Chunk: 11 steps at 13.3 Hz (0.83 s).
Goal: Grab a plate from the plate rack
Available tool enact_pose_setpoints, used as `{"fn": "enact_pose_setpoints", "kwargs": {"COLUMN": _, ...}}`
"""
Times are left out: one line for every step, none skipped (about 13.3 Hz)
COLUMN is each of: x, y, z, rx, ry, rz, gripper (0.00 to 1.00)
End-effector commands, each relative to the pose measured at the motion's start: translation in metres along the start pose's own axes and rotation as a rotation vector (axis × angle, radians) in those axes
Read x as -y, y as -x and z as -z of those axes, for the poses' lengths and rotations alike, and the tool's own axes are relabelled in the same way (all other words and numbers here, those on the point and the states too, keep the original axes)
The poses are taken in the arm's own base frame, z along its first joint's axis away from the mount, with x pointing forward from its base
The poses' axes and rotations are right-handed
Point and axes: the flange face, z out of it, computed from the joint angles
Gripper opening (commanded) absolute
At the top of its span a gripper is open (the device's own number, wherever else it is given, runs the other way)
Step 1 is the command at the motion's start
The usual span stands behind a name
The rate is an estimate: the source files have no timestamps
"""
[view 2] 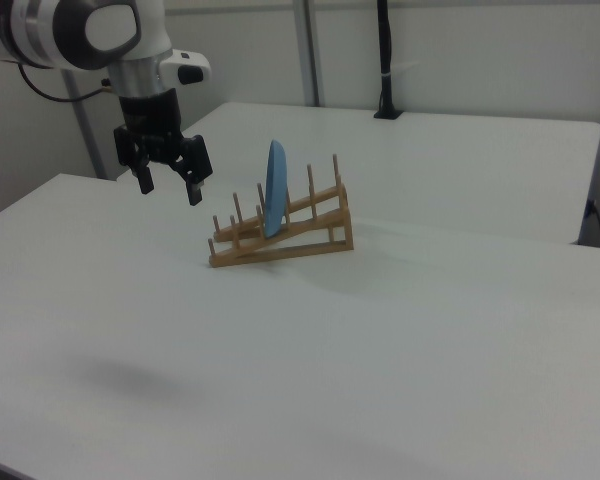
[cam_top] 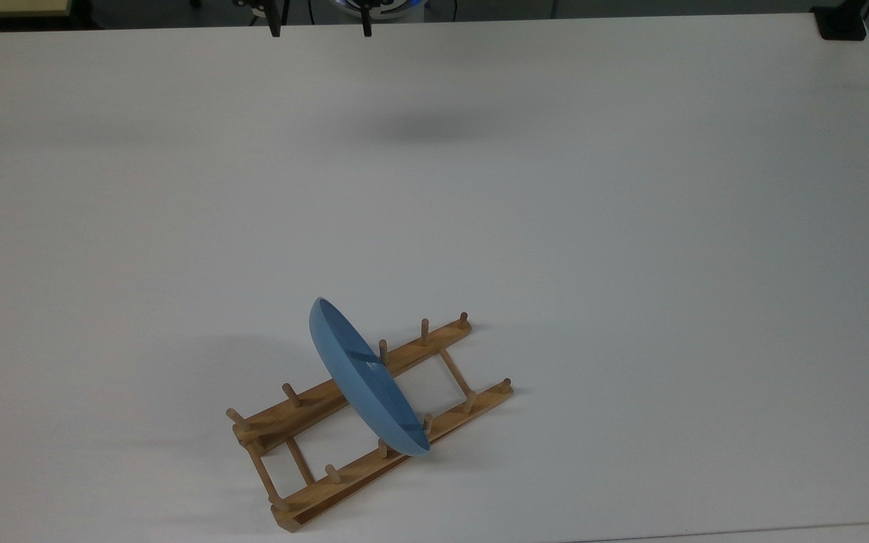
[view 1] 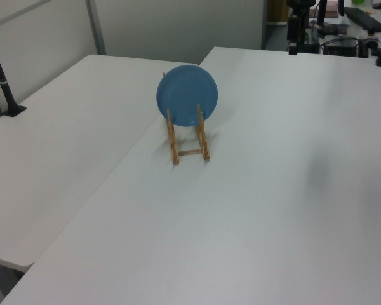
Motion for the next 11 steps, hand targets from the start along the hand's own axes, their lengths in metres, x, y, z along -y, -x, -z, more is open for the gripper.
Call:
{"fn": "enact_pose_setpoints", "kwargs": {"x": 0.003, "y": 0.002, "z": -0.003, "rx": 0.003, "ry": -0.003, "rz": 0.028, "gripper": 1.00}}
{"fn": "enact_pose_setpoints", "kwargs": {"x": 0.002, "y": -0.003, "z": 0.003, "rx": -0.035, "ry": 0.001, "rz": 0.027, "gripper": 1.00}}
{"fn": "enact_pose_setpoints", "kwargs": {"x": 0.002, "y": -0.012, "z": 0.002, "rx": -0.058, "ry": 0.002, "rz": 0.029, "gripper": 1.00}}
{"fn": "enact_pose_setpoints", "kwargs": {"x": 0.003, "y": -0.020, "z": 0.003, "rx": -0.081, "ry": 0.002, "rz": 0.030, "gripper": 1.00}}
{"fn": "enact_pose_setpoints", "kwargs": {"x": 0.004, "y": -0.030, "z": 0.007, "rx": -0.112, "ry": 0.002, "rz": 0.027, "gripper": 1.00}}
{"fn": "enact_pose_setpoints", "kwargs": {"x": 0.008, "y": -0.041, "z": 0.006, "rx": -0.127, "ry": 0.004, "rz": 0.033, "gripper": 1.00}}
{"fn": "enact_pose_setpoints", "kwargs": {"x": 0.008, "y": -0.050, "z": 0.004, "rx": -0.140, "ry": 0.017, "rz": 0.033, "gripper": 1.00}}
{"fn": "enact_pose_setpoints", "kwargs": {"x": 0.009, "y": -0.061, "z": 0.001, "rx": -0.167, "ry": 0.035, "rz": 0.040, "gripper": 1.00}}
{"fn": "enact_pose_setpoints", "kwargs": {"x": 0.010, "y": -0.075, "z": 0.003, "rx": -0.237, "ry": 0.057, "rz": 0.048, "gripper": 1.00}}
{"fn": "enact_pose_setpoints", "kwargs": {"x": 0.010, "y": -0.084, "z": -0.001, "rx": -0.278, "ry": 0.075, "rz": 0.055, "gripper": 1.00}}
{"fn": "enact_pose_setpoints", "kwargs": {"x": 0.011, "y": -0.094, "z": -0.007, "rx": -0.312, "ry": 0.094, "rz": 0.065, "gripper": 1.00}}
